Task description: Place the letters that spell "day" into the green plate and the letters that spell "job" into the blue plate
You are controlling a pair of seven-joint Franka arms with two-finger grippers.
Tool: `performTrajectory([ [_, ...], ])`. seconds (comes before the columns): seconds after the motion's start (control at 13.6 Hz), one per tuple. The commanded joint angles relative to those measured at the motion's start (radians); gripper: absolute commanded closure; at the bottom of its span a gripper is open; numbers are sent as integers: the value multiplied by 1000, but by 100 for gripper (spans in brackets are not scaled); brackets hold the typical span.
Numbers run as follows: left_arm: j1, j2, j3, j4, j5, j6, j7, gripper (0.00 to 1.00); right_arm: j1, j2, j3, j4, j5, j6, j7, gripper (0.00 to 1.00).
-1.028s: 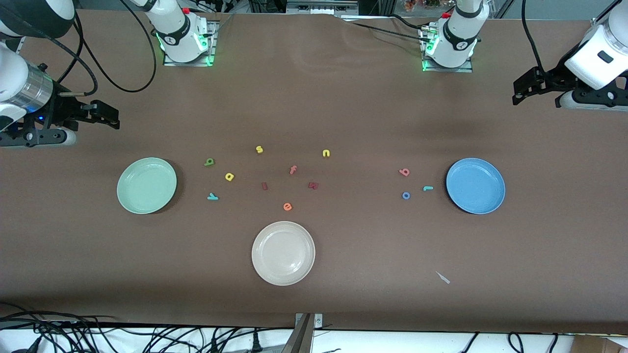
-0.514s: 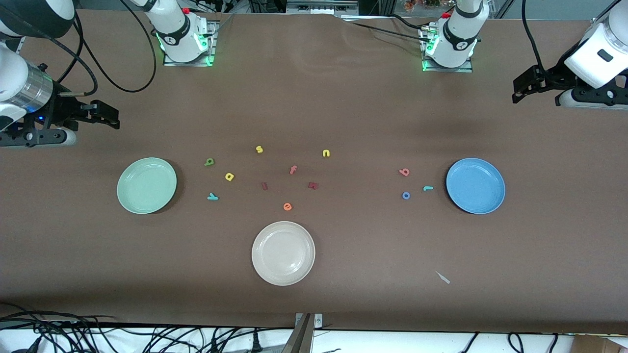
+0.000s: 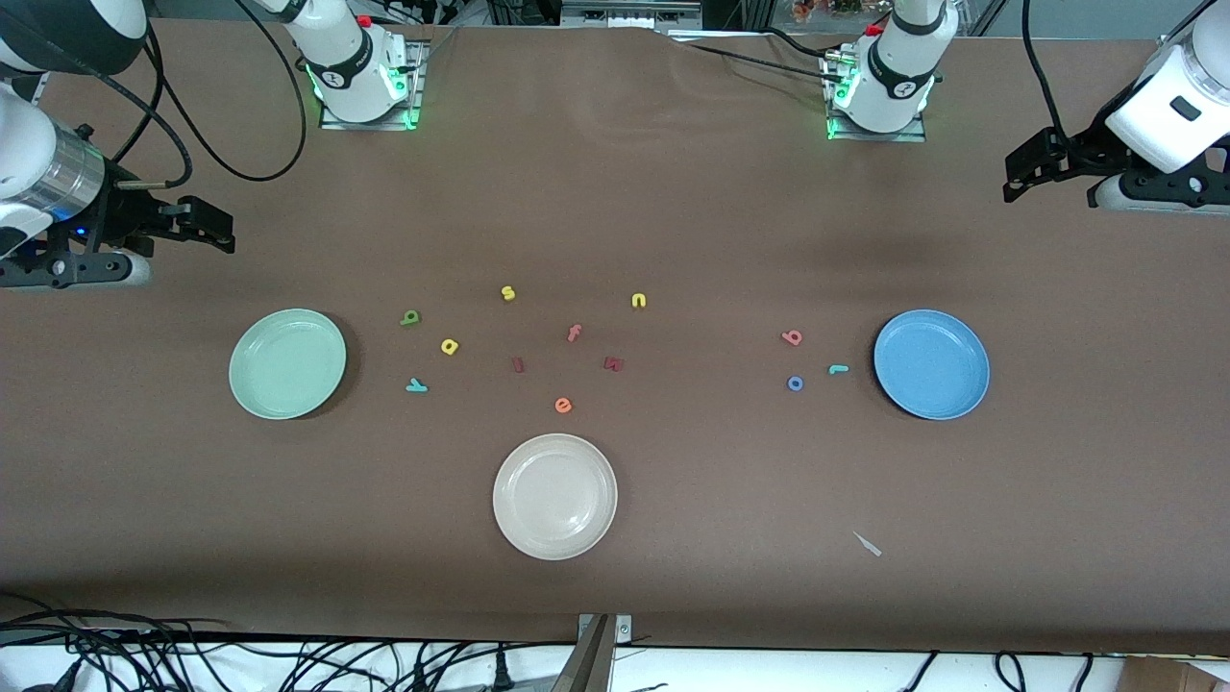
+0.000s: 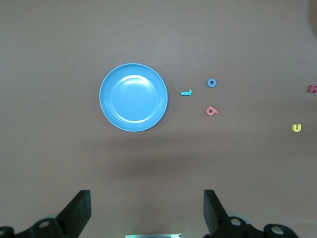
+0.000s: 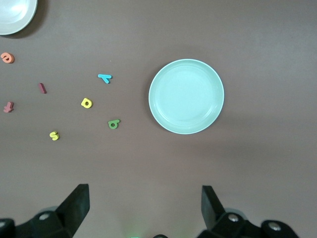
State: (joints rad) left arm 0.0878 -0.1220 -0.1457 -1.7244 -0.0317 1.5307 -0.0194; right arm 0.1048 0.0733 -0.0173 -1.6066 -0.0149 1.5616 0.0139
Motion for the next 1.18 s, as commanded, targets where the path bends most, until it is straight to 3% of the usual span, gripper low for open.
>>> performTrajectory([
  [0.0, 3, 19, -18, 16, -10, 18, 6, 0, 3, 9, 7, 16, -11, -6, -17, 0],
  [0.37, 0, 85, -34, 0, -25, 130, 6, 0, 16, 36, 13, 24, -11, 0, -15, 0],
  [0.59, -31, 104, -51, 8, -23, 129, -13, 0, 16, 49, 13, 16, 4, -6, -12, 0],
  [0.88, -52, 186, -103, -10, -14, 239, -69, 0, 49, 52, 14, -25, 6, 15, 3, 0],
  [1.1, -95, 182, -101, -162, -11, 426, -86, 0, 70, 46, 34, -99, 6, 96, 90, 0],
])
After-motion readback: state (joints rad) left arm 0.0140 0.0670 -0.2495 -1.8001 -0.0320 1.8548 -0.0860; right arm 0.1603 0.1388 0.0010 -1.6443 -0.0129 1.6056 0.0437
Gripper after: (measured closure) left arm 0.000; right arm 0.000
